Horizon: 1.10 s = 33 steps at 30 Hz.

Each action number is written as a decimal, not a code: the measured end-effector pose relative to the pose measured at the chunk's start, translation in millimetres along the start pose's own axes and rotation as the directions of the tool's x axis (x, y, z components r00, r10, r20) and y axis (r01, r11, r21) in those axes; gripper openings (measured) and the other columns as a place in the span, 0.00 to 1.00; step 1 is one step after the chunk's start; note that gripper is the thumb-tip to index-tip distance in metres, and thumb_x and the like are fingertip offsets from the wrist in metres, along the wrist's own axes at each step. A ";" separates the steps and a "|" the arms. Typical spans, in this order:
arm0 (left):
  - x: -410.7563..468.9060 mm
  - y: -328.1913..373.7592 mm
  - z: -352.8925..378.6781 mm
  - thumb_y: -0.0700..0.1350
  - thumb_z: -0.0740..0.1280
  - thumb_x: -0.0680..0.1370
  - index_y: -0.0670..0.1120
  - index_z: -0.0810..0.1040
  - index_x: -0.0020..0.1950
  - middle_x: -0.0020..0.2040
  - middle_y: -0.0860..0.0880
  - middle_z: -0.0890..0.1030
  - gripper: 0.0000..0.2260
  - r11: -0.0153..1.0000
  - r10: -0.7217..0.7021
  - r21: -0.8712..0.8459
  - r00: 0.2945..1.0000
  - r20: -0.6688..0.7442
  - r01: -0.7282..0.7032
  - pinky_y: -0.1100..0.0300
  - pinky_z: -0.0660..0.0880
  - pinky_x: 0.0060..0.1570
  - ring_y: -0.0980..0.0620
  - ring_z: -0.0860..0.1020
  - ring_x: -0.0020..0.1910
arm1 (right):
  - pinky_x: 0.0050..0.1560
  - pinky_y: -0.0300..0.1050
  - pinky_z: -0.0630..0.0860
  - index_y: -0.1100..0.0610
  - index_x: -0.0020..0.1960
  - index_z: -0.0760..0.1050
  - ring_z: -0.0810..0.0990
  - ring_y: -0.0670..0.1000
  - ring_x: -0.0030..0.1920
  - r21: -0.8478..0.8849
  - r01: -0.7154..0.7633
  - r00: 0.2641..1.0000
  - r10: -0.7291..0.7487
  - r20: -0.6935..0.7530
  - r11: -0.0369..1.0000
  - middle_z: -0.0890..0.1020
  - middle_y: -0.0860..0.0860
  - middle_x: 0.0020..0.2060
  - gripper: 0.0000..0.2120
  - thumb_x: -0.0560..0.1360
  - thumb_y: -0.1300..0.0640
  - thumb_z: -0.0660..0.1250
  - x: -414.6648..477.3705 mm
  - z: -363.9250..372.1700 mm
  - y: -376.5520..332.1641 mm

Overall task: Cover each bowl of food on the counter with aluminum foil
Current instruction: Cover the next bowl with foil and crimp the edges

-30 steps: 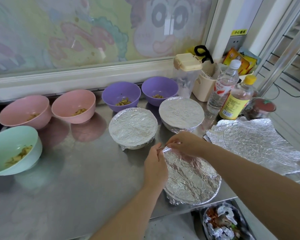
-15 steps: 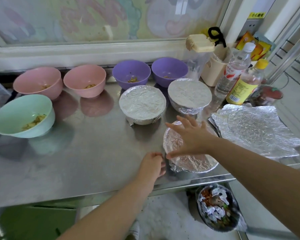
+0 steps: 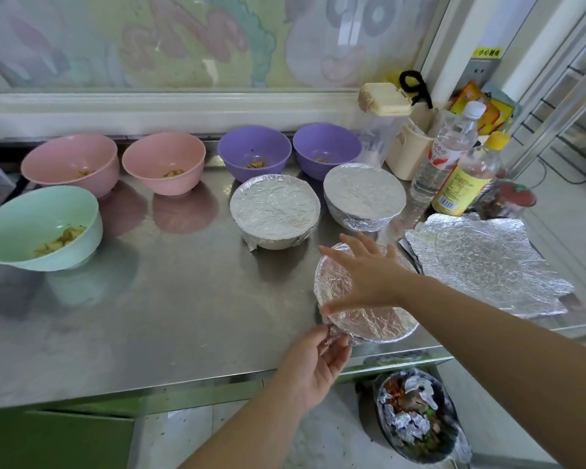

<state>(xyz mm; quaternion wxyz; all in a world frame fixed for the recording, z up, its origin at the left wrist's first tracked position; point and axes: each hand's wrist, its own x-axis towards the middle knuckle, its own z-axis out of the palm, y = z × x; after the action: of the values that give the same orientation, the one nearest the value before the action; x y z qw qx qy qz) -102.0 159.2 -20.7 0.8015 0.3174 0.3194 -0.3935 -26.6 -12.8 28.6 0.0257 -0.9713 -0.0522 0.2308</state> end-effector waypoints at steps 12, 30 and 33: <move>4.8 -9.6 -2.6 0.32 0.63 0.80 0.36 0.74 0.54 0.47 0.40 0.84 0.05 0.863 0.326 0.430 0.943 -0.070 -0.267 0.58 0.81 0.51 0.50 0.85 0.47 | 0.71 0.79 0.40 0.32 0.79 0.36 0.34 0.58 0.80 -0.013 -0.005 1.000 0.005 0.010 1.000 0.37 0.49 0.82 0.59 0.57 0.13 0.58 -1.5 -0.4 -1.0; 24.6 35.0 -24.6 0.51 0.74 0.74 0.49 0.79 0.46 0.42 0.55 0.82 0.08 -0.313 0.497 0.809 0.640 0.586 -0.498 0.54 0.77 0.48 0.55 0.80 0.43 | 0.72 0.79 0.39 0.33 0.79 0.36 0.35 0.59 0.80 -0.011 0.012 1.000 -0.012 0.017 1.000 0.38 0.49 0.82 0.59 0.57 0.14 0.59 -4.7 -2.8 -2.8; 26.9 46.8 -17.4 0.52 0.76 0.72 0.51 0.76 0.44 0.44 0.54 0.85 0.11 -0.271 0.451 0.838 0.707 0.545 -0.474 0.52 0.78 0.49 0.56 0.82 0.45 | 0.72 0.79 0.40 0.33 0.79 0.37 0.35 0.59 0.81 -0.010 0.016 1.000 -0.016 0.014 1.000 0.39 0.49 0.82 0.59 0.58 0.15 0.59 -5.4 -3.4 -3.0</move>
<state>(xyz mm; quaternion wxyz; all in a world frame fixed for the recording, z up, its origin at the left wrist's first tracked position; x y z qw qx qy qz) -54.5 183.8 -39.5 0.4152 0.8712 -0.2103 -0.1565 -30.2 -10.5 34.2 0.0221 -0.9693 -0.0615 0.2370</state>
